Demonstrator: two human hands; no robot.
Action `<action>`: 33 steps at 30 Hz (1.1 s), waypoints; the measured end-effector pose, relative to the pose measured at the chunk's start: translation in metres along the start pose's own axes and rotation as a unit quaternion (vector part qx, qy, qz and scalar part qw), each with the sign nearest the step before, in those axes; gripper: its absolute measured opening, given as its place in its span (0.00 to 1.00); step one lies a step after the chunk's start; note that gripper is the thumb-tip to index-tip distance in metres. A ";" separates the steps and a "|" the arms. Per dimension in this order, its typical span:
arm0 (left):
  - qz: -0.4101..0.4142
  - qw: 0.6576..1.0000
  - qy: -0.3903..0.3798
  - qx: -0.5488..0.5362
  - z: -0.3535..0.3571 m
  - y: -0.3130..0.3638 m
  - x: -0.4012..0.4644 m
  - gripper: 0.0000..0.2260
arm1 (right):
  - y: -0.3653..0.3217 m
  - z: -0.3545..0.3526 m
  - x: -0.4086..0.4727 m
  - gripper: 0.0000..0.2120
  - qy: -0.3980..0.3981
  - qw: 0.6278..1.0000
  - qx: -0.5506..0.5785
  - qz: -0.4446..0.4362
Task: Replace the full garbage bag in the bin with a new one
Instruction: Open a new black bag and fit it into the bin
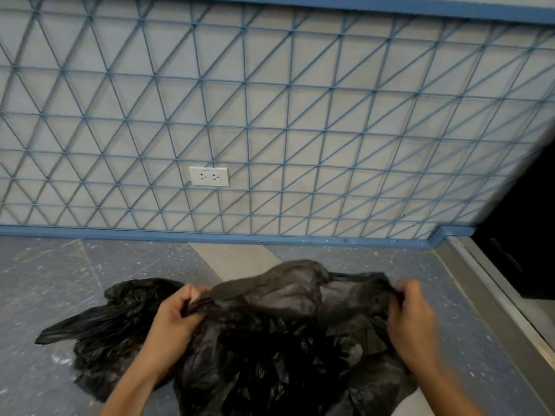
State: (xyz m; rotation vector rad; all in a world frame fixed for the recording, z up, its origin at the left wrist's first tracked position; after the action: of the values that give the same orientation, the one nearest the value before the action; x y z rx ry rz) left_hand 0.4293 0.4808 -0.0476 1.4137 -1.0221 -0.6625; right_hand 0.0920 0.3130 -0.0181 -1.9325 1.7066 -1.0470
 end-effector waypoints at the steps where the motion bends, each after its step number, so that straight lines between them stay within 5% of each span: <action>1: 0.014 0.997 -0.010 0.070 0.000 -0.009 -0.004 0.14 | 0.007 0.020 -0.004 0.08 -0.070 0.994 -0.082 -0.007; 2: 0.015 0.989 -0.036 0.141 0.003 -0.019 -0.009 0.10 | 0.016 0.041 -0.011 0.04 -0.149 0.973 -0.175 -0.021; 4: -0.059 0.977 -0.089 0.187 0.002 -0.047 -0.017 0.11 | 0.036 0.060 -0.016 0.16 -0.251 0.928 -0.276 0.016; 7: -0.124 0.990 0.034 0.065 -0.011 -0.058 -0.015 0.12 | 0.018 0.034 -0.015 0.21 -0.172 0.956 -0.229 0.057; 9: -0.146 0.984 0.064 0.085 -0.012 -0.055 -0.007 0.11 | -0.012 0.019 -0.028 0.21 -0.120 0.976 -0.172 0.055; 14: -0.213 0.954 -0.141 0.157 0.027 -0.060 0.016 0.14 | -0.097 0.053 -0.093 0.15 -0.154 0.973 -0.097 -0.141; 21: -0.168 0.955 -0.008 0.244 0.004 -0.091 0.028 0.10 | -0.022 0.151 -0.136 0.33 -0.361 0.847 -0.366 -0.138; 24: -0.165 0.948 0.053 0.266 0.000 -0.088 0.033 0.14 | -0.008 0.163 -0.140 0.32 -0.348 0.846 -0.385 -0.120; 26: -0.157 0.947 0.087 0.267 -0.001 -0.084 0.038 0.15 | -0.035 0.144 -0.146 0.32 -0.409 0.820 -0.388 -0.098; 29: -0.153 0.941 0.099 0.284 -0.001 -0.078 0.049 0.18 | -0.060 0.132 -0.139 0.31 -0.405 0.853 -0.324 -0.051; 31: -0.172 0.924 0.103 0.325 -0.005 -0.074 0.055 0.19 | -0.071 0.124 -0.144 0.29 -0.474 0.829 -0.295 -0.035; 33: -0.172 0.899 0.110 0.387 -0.007 -0.062 0.059 0.16 | -0.081 0.114 -0.134 0.25 -0.463 0.841 -0.276 -0.041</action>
State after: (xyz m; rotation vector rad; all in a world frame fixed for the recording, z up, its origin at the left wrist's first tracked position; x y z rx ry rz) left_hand 0.4739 0.4260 -0.0967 2.3497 -0.8910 -0.3239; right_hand 0.2308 0.4349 -0.0765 -2.2620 1.3751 0.4523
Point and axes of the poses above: each hand's wrist, its own x-axis towards the middle knuckle, its own z-axis out of the palm, y = z × x, the point moved 7 cm from there along x, towards the middle knuckle, and after that the axes turned 12 degrees about z, right-handed, at the moved point
